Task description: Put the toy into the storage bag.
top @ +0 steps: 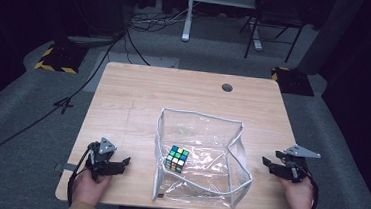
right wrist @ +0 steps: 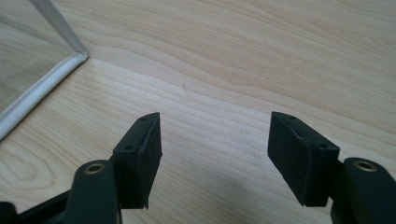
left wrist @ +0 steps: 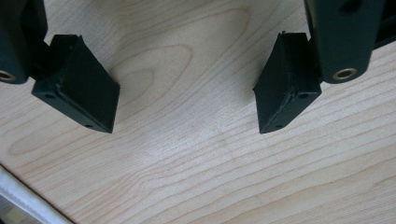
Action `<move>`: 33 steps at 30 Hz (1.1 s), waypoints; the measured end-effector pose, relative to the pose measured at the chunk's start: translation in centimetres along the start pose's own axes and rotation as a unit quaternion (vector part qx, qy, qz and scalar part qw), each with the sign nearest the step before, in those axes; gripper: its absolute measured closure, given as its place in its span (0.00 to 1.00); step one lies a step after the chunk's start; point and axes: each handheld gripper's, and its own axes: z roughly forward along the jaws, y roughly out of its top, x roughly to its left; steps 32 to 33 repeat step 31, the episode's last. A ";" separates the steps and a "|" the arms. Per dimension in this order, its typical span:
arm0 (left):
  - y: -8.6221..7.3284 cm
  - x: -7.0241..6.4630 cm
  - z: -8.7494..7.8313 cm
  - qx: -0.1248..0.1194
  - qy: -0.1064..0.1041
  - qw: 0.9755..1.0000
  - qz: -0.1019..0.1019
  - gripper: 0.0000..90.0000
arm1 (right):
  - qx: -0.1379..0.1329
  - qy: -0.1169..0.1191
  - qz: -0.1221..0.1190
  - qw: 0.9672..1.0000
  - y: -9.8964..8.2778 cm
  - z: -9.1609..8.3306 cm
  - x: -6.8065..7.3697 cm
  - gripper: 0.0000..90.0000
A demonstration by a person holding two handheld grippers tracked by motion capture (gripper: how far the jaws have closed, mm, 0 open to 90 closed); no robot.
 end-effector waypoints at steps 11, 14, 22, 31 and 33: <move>0.0 0.0 0.0 0.000 0.000 1.000 0.001 0.25 | 0.005 -0.034 -0.017 0.999 -1.5 2.0 0.6 0.24; 0.0 0.0 0.0 0.000 0.000 1.000 0.001 0.25 | 0.002 -0.012 0.001 1.000 -1.7 2.3 0.2 0.20; 0.0 0.0 0.0 0.000 0.000 1.000 0.002 0.25 | 0.015 0.001 0.013 1.000 -1.7 2.4 -0.3 0.16; 0.0 0.0 0.0 0.000 0.000 1.000 0.001 0.25 | 0.015 0.001 0.013 1.000 -1.7 2.4 -0.3 0.16; 0.0 0.0 0.0 0.000 0.000 1.000 0.001 0.25 | 0.015 0.001 0.013 1.000 -1.7 2.4 -0.3 0.16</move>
